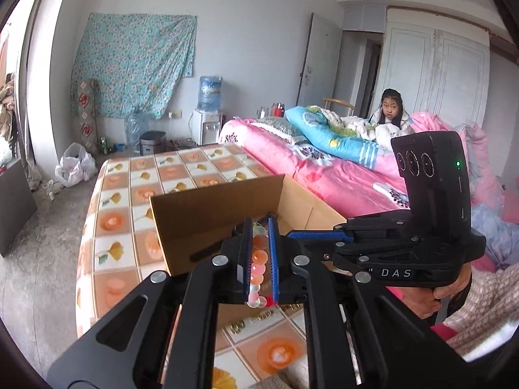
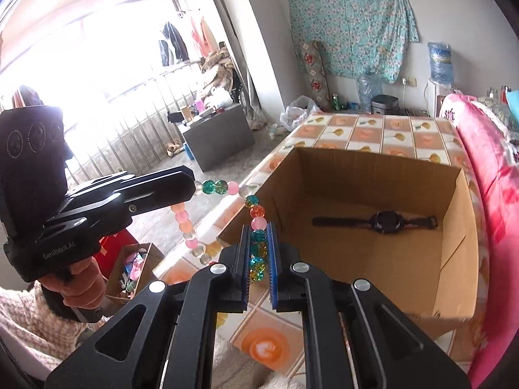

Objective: Organize jewelry
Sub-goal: 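Lift the bead bracelet with the right tool and release it into the box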

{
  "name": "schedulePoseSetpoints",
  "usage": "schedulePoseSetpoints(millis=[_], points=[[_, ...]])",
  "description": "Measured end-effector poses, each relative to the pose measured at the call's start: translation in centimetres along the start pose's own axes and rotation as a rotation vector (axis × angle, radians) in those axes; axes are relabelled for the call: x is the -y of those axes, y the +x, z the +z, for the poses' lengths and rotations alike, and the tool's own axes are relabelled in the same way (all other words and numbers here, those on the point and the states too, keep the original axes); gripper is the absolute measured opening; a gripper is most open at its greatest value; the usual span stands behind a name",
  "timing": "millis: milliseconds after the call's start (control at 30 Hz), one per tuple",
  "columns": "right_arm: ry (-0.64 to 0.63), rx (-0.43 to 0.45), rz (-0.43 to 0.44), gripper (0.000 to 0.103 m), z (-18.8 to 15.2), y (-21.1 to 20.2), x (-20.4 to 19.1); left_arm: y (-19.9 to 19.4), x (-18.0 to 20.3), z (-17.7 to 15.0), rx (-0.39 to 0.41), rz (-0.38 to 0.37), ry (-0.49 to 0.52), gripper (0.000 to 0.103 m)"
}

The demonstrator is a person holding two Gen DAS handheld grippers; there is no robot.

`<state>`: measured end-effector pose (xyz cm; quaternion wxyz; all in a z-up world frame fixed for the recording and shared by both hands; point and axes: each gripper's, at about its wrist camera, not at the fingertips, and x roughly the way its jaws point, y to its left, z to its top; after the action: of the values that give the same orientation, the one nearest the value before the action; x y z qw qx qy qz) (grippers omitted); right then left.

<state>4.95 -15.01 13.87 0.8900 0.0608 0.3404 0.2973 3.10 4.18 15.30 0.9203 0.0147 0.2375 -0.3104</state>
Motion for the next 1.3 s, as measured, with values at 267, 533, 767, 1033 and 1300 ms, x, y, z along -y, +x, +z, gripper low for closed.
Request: schedulePoseSetpoints(millis=[267,533,767,1033,1300], points=[[0.122,-0.203,-0.013,0.01,3.5,7.5,6.5,9.8,-3.2,0.9,-0.194,0.054,-0.034,0.008],[0.221,-0.507,0.007,0.01,1.5,15.5,9.2,14.7,-6.5,-3.0,-0.453,0.12,-0.063,0.009],[0.254,-0.562,0.011,0.011,1.4,17.8,9.6,15.5,-6.5,-3.1,-0.465,0.185,-0.026,0.009],[0.246,-0.378,0.028,0.011,1.9,12.8,9.2,12.0,-5.7,-2.3,-0.324,0.204,-0.028,0.009],[0.186,-0.173,0.186,0.011,-2.1,3.2,6.7,5.3,-2.5,-4.3,-0.162,-0.007,-0.044,0.021]])
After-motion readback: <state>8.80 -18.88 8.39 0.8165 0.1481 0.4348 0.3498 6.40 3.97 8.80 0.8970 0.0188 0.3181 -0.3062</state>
